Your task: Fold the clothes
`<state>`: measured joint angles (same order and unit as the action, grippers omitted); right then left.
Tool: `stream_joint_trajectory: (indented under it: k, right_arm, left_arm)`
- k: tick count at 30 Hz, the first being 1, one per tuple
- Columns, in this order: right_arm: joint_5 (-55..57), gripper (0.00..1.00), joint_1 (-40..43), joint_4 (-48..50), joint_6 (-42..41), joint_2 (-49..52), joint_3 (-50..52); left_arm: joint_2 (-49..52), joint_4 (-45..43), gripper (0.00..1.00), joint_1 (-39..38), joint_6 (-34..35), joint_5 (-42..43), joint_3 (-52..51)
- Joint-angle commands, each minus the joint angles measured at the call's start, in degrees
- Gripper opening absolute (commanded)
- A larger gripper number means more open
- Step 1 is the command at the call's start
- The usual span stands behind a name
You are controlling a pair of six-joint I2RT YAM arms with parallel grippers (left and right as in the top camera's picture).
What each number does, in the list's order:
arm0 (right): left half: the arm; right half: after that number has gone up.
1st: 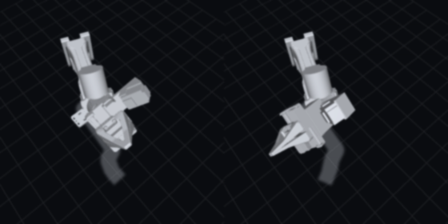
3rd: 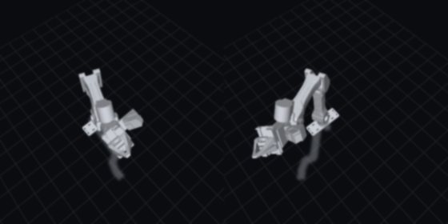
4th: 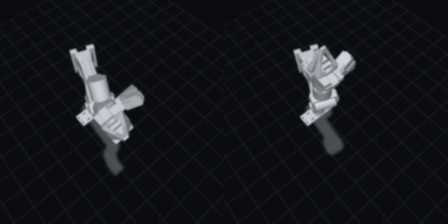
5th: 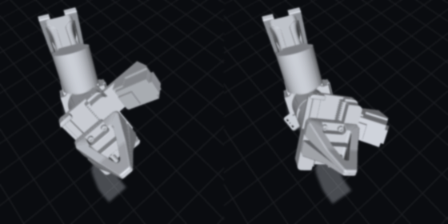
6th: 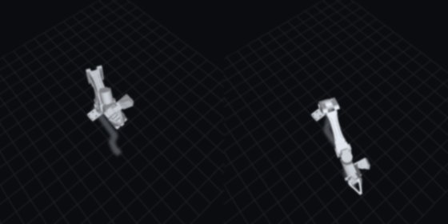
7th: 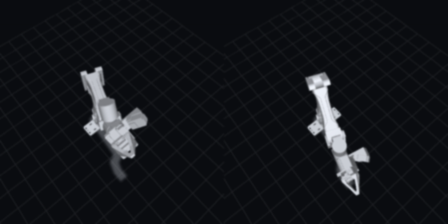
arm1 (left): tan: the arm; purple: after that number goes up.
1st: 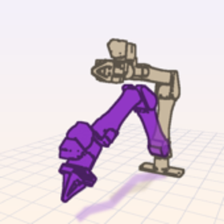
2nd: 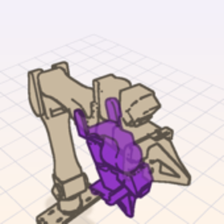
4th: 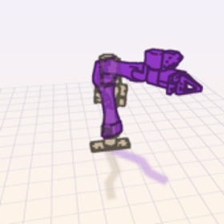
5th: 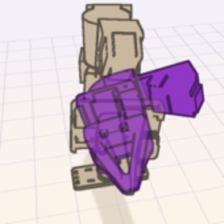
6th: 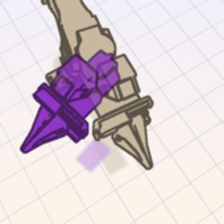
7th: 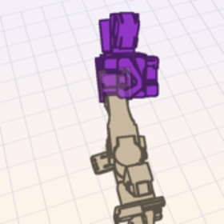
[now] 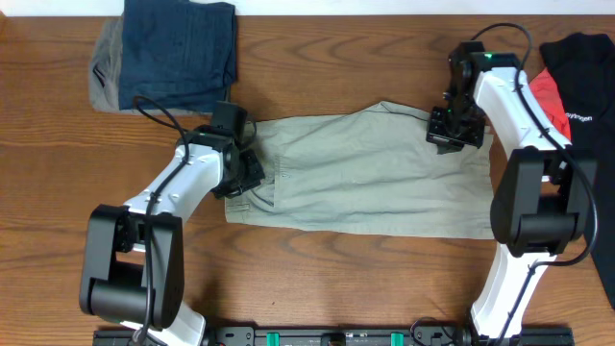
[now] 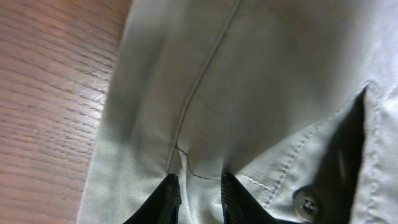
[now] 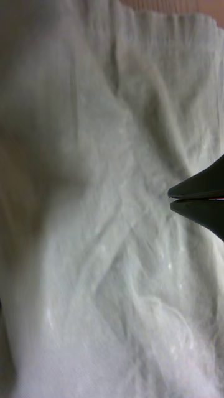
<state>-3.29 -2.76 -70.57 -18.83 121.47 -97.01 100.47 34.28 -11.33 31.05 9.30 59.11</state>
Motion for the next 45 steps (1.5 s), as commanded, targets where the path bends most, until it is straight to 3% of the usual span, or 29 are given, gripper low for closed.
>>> stream_joint_trajectory:
  k: [1,10,14,19,23,25,31,36,40,41,42,43,45]
  right_arm:
    - [0.3,0.01,-1.2,0.0,0.7,0.1,-0.4]
    - [0.5,0.01,-1.9,2.7,0.4,0.1,4.3]
    - [0.5,0.01,-2.0,5.1,0.0,0.1,7.5]
    - [2.7,0.02,-1.9,8.2,-1.4,0.1,11.1]
    - [7.1,0.03,-1.5,8.4,-3.5,0.1,12.7]
    - [8.0,0.03,-1.1,8.3,-3.5,0.1,13.0]
    - [8.0,0.01,0.7,8.1,-4.9,0.0,12.8]
    - [9.2,0.07,3.5,4.9,-4.9,0.0,10.4]
    - [9.3,0.34,6.4,2.3,-4.7,0.0,7.0]
    - [9.3,0.48,7.2,1.8,-4.7,0.0,6.1]
    - [9.3,0.86,7.8,1.5,-4.7,0.0,5.4]
    - [9.3,0.99,8.7,1.2,-4.6,0.0,4.7]
    - [9.3,0.99,10.3,1.1,-4.5,0.0,3.6]
  left_arm:
    - [2.3,0.5,0.24,0.1,-0.8,0.1,-0.8]
    - [4.3,3.2,0.24,0.2,-0.9,-2.7,-0.9]
    - [3.5,3.9,0.12,0.2,-0.9,-2.7,-0.9]
    - [-0.6,5.1,0.12,0.2,-3.9,-2.8,-0.9]
    - [-5.1,7.1,0.17,0.4,-4.2,-9.7,-0.9]
    - [-7.2,8.5,0.3,1.1,-4.2,-13.3,-0.9]
    - [-8.8,9.4,0.78,4.9,-4.0,-13.3,-0.9]
    - [-8.7,9.1,0.98,8.4,-4.1,-10.8,-0.9]
    - [-8.7,7.6,0.98,11.0,-8.0,-4.4,-0.9]
    - [-8.7,7.1,0.98,11.5,-9.5,-1.8,-0.9]
    - [-8.7,6.7,0.98,11.9,-10.5,0.3,-0.9]
    - [-8.7,6.2,0.98,12.4,-11.4,2.6,-0.9]
    - [-8.7,5.5,0.98,13.2,-13.2,5.7,-0.9]
